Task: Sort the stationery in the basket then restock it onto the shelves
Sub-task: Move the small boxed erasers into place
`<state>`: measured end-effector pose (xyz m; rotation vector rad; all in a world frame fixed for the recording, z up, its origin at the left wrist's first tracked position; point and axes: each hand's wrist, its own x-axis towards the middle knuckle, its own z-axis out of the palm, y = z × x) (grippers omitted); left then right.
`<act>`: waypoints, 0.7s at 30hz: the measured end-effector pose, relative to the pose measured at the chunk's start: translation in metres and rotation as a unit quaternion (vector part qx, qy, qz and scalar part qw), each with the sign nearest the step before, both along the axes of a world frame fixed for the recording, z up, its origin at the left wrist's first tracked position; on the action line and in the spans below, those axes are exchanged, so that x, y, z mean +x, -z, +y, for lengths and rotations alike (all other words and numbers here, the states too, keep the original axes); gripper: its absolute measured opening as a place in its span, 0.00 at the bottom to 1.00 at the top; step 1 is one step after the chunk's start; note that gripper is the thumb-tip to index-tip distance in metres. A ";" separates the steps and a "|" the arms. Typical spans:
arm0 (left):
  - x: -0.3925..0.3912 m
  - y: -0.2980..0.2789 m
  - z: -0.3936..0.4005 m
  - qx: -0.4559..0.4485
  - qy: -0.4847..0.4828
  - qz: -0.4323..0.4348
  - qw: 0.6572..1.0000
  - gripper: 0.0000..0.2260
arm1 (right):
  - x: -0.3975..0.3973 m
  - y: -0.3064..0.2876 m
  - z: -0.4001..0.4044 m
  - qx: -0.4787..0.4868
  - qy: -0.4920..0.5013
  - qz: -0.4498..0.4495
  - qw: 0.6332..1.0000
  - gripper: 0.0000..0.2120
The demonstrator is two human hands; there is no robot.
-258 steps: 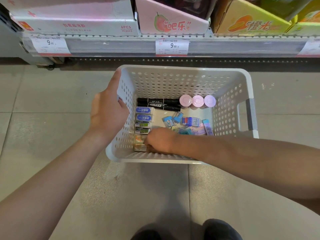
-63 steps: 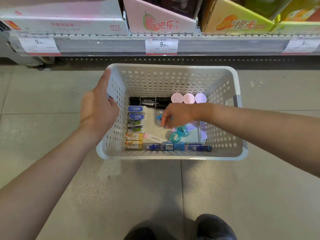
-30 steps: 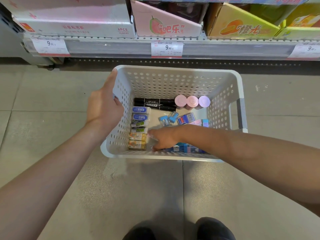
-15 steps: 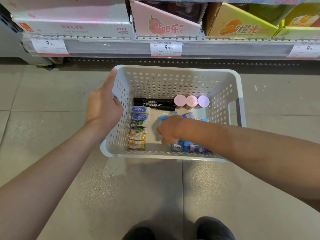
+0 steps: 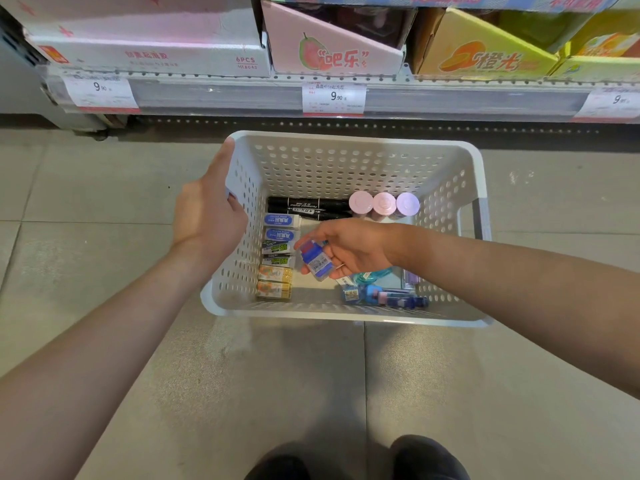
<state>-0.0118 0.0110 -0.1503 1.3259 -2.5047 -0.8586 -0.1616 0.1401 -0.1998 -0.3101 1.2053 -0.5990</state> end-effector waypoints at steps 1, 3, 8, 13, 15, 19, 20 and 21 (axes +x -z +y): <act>0.000 0.000 0.000 0.002 -0.001 0.000 1.000 0.32 | 0.002 0.000 0.001 -0.003 0.005 -0.001 1.000 0.08; 0.000 -0.001 0.000 0.003 0.001 -0.002 1.000 0.32 | 0.003 0.003 0.002 -0.012 0.028 0.008 0.999 0.06; 0.000 0.000 -0.001 -0.004 0.004 -0.003 1.000 0.32 | 0.010 0.015 0.003 0.012 0.046 0.161 0.986 0.10; 0.000 0.001 -0.001 -0.005 0.004 0.001 1.000 0.32 | 0.021 0.017 0.001 -0.028 -0.036 0.251 0.967 0.08; 0.000 0.001 -0.001 -0.005 0.006 0.005 1.000 0.32 | 0.023 0.017 0.002 -0.048 -0.080 0.289 0.953 0.07; 0.001 0.002 -0.002 -0.001 0.007 0.008 1.000 0.33 | 0.026 0.020 0.007 -0.083 -0.140 0.362 0.918 0.11; 0.001 0.002 -0.002 -0.001 0.009 0.010 1.000 0.33 | 0.026 0.021 0.007 -0.096 -0.149 0.385 0.906 0.12; 0.001 0.001 -0.002 -0.002 0.011 0.012 1.000 0.33 | 0.026 0.022 0.008 -0.108 -0.152 0.405 0.895 0.12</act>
